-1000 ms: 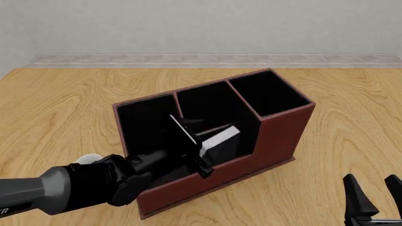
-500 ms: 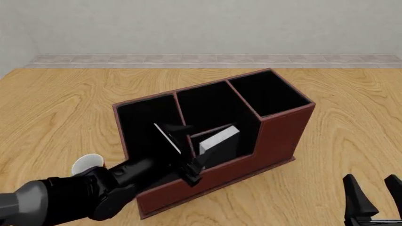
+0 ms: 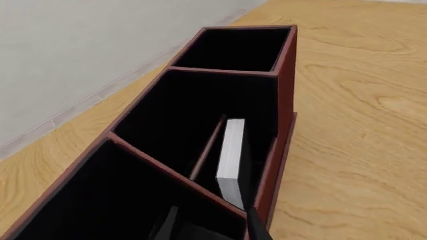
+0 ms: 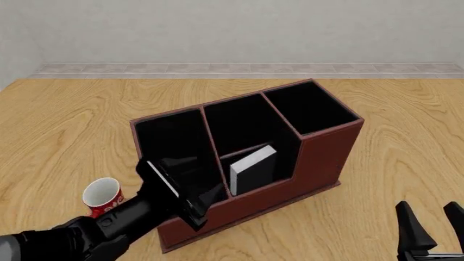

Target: Pick up the book and place it in the back compartment of the caddy.

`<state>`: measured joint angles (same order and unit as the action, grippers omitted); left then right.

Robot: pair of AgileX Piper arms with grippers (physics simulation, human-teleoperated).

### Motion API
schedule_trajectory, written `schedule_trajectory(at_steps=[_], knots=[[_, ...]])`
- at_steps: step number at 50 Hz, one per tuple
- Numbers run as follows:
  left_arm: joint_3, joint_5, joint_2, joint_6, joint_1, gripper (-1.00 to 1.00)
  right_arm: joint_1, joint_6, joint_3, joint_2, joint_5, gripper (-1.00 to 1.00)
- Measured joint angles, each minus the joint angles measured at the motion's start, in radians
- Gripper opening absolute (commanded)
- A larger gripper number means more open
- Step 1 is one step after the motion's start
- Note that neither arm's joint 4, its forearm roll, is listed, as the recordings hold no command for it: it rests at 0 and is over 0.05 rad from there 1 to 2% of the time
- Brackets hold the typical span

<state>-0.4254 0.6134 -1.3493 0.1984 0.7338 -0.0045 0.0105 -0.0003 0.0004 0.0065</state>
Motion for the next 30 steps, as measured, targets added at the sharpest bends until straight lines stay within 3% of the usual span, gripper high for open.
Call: schedule_trajectory(at_steps=[30], knots=[[0.114,-0.032,0.174,0.016,-0.068,1.00,0.002,-0.001,0.000,0.000,-0.001,1.00]])
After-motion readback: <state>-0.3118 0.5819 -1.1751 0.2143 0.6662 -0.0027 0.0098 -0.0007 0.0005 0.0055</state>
